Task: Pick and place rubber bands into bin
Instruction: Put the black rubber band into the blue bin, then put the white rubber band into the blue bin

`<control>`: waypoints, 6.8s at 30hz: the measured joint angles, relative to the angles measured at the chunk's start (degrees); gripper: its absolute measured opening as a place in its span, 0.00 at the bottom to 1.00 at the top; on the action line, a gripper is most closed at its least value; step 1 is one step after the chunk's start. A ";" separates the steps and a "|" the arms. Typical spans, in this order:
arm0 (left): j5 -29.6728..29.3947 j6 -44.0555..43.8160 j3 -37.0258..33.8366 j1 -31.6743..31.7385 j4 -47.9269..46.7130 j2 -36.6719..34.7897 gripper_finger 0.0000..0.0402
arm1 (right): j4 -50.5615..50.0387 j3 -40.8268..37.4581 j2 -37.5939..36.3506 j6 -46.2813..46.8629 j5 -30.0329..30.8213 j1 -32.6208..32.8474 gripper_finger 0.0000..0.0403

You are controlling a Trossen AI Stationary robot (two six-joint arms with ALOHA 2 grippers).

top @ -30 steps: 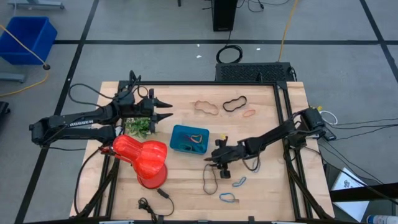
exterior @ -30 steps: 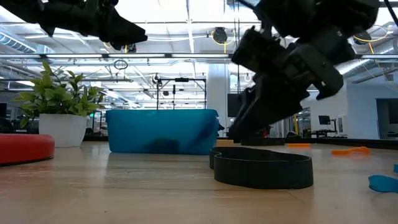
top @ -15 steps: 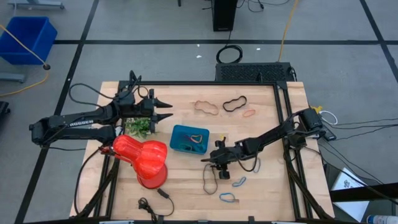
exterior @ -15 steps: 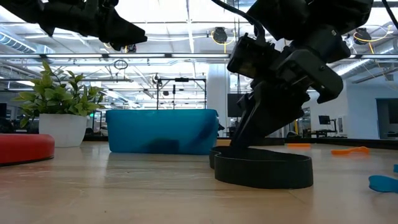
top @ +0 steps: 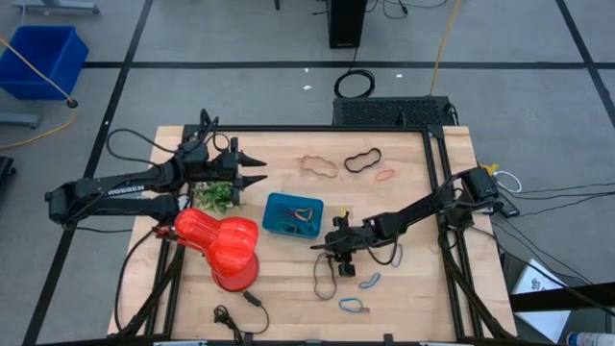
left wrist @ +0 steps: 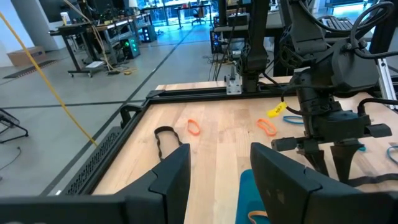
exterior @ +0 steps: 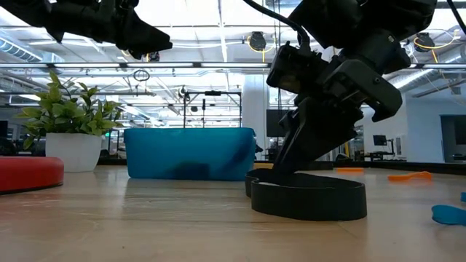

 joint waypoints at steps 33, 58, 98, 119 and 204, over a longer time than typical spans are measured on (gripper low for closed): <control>0.00 0.16 0.00 -0.02 0.02 0.00 0.44 | -2.02 -0.11 -16.48 -12.62 7.64 -0.22 0.00; -1.49 1.62 0.02 -0.02 -0.04 0.00 0.44 | 21.36 0.88 -13.76 -29.18 1.55 -13.75 0.00; -1.99 1.53 0.02 -0.02 -0.09 0.00 0.44 | 22.13 0.85 -0.24 -16.91 1.95 -14.51 0.08; -2.01 1.54 0.02 -0.02 -0.17 0.00 0.44 | 6.84 0.77 -14.54 -24.89 16.31 -17.31 0.29; -4.98 3.69 0.02 0.26 -0.18 0.00 0.44 | -7.84 3.62 -1.32 -24.29 7.45 -37.36 0.01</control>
